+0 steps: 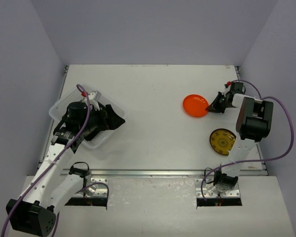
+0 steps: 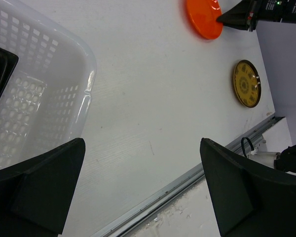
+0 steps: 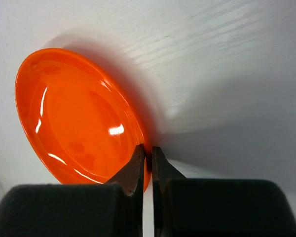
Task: Place the plates into the plastic bin on the countertop
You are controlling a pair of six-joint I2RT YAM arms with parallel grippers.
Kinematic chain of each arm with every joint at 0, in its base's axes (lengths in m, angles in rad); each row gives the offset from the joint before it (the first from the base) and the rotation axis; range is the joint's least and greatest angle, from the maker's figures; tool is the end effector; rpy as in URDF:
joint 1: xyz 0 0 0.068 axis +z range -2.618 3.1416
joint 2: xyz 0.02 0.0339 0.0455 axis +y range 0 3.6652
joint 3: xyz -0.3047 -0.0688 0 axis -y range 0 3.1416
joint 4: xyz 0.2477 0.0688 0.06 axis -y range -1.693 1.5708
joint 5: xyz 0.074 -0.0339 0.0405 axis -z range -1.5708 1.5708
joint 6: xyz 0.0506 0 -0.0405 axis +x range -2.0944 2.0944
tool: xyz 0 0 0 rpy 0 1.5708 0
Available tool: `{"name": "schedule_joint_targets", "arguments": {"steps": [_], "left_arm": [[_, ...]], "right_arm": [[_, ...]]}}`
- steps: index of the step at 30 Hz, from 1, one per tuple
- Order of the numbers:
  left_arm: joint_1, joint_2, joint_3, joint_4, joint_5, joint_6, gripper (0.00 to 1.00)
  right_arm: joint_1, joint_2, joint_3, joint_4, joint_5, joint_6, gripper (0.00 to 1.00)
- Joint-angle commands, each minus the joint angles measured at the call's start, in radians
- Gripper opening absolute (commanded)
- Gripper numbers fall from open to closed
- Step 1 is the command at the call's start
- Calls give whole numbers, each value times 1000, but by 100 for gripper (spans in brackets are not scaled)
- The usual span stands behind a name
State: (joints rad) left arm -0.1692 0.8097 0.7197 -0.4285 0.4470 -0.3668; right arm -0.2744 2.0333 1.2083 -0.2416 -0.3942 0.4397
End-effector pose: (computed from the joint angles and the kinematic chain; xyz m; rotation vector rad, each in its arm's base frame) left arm 0.1598 -0.0495 0.3123 0.0691 2.1293 -0.7878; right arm 0.4157 -0.0968 0.1393 0.7880 2.4973 0.5761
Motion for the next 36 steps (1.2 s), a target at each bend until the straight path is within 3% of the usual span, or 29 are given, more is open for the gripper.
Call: {"name": "schedule_joint_targets", "arguments": {"steps": [1,8,13,22,31,34,36], "left_arm": [[-6,5,1,56,18,19,100],[-6,49,13,61,20,-14,100],[-10,142,-36,193,135,-128,100],[-166,290,-28,389,71,-237,100],[-198,386,-51,477,19,-250,99],[-218,424,-43,497,29,-250,87],[-234,440,-31,505,40,-252,70]], "right_arm": [[36,63,-39,-100,-5,-50,0],[60,-85,-223,120,-234,38,0],[86,-241,-391,308,-393,139,0],[291,-487,-550,375,-329,181,0],[476,-607,-596,476,-424,304,0],[535,-634,-604,505,-439,334,0],[555,-644,-602,514,-440,360,0]]}}
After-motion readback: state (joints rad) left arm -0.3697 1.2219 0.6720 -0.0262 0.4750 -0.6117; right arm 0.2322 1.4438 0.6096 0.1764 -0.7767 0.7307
